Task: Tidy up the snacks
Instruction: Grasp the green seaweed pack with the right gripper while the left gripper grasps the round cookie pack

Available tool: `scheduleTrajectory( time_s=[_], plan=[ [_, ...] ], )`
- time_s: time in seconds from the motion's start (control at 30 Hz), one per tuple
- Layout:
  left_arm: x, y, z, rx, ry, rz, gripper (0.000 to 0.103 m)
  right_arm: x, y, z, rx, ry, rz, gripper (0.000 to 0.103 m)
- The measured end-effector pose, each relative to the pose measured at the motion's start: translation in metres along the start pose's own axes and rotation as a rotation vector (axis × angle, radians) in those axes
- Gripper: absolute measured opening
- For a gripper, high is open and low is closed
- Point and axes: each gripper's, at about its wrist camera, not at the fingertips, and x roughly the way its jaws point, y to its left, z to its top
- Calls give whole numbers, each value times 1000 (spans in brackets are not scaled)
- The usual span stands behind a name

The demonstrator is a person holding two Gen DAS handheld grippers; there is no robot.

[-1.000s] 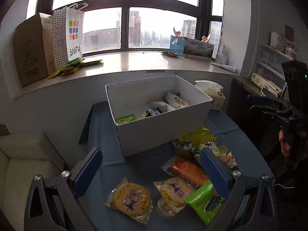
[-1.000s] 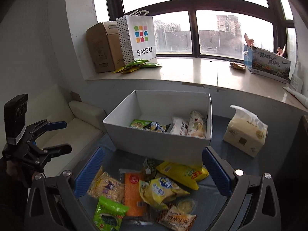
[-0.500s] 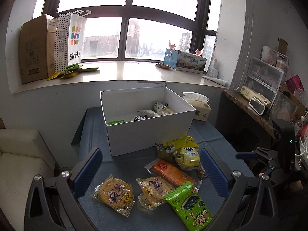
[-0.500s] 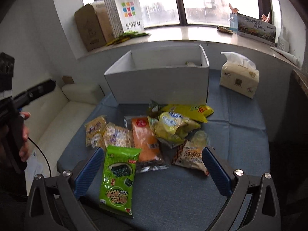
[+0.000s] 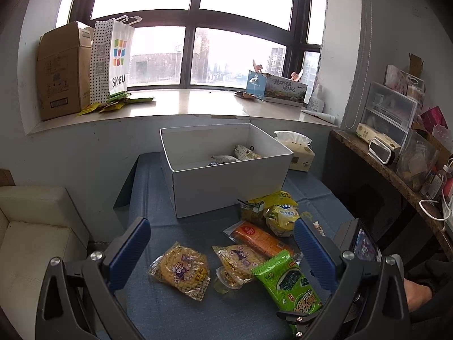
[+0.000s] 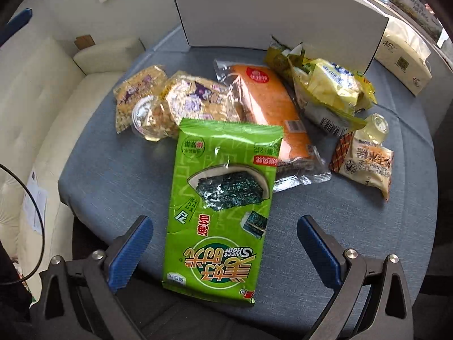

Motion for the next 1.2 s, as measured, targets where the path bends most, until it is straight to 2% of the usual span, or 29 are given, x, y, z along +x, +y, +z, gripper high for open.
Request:
scheduleTrajectory(
  time_s=[0.07, 0.1, 0.2, 0.33, 0.43, 0.5, 0.6, 0.67, 0.77, 0.87, 0.9, 0.97, 1.03, 1.13, 1.2],
  plan=[
    [1, 5, -3, -16, 6, 4, 103, 7, -2, -2, 4, 29, 0, 72],
    [2, 7, -4, -23, 12, 6, 103, 10, -4, -3, 12, 48, 7, 67],
    [5, 11, -6, -32, 21, 15, 103, 6, -8, -8, 10, 23, 42, 64],
    [5, 16, -8, -9, 24, 5, 103, -17, -19, -11, 36, -61, 62, 63],
    [18, 19, -11, 70, 72, -98, 103, -48, -39, -11, 97, -186, 101, 63],
    [36, 19, -16, 171, 132, -142, 103, -68, -60, -8, 153, -273, 127, 63],
    [72, 22, -29, 283, 270, -168, 103, -99, -88, -1, 190, -392, 146, 63],
    [93, 24, -41, 357, 342, -146, 103, -119, -101, 2, 192, -467, 150, 63],
    [118, 35, -58, 382, 427, -139, 103, -144, -117, 5, 201, -551, 142, 64],
    [138, 51, -67, 353, 480, -172, 103, -162, -123, 6, 215, -602, 129, 64],
    [144, 54, -69, 355, 497, -159, 103, -162, -120, 6, 221, -613, 120, 64],
    [155, 57, -72, 378, 537, -144, 103, -164, -122, 5, 224, -612, 113, 64],
    [163, 58, -76, 387, 559, -160, 103, -166, -124, 6, 230, -609, 116, 64],
    [174, 58, -78, 395, 574, -124, 103, -166, -122, 7, 225, -599, 123, 64],
    [175, 61, -77, 349, 559, -126, 100, -160, -125, 12, 214, -593, 130, 65]
  ],
)
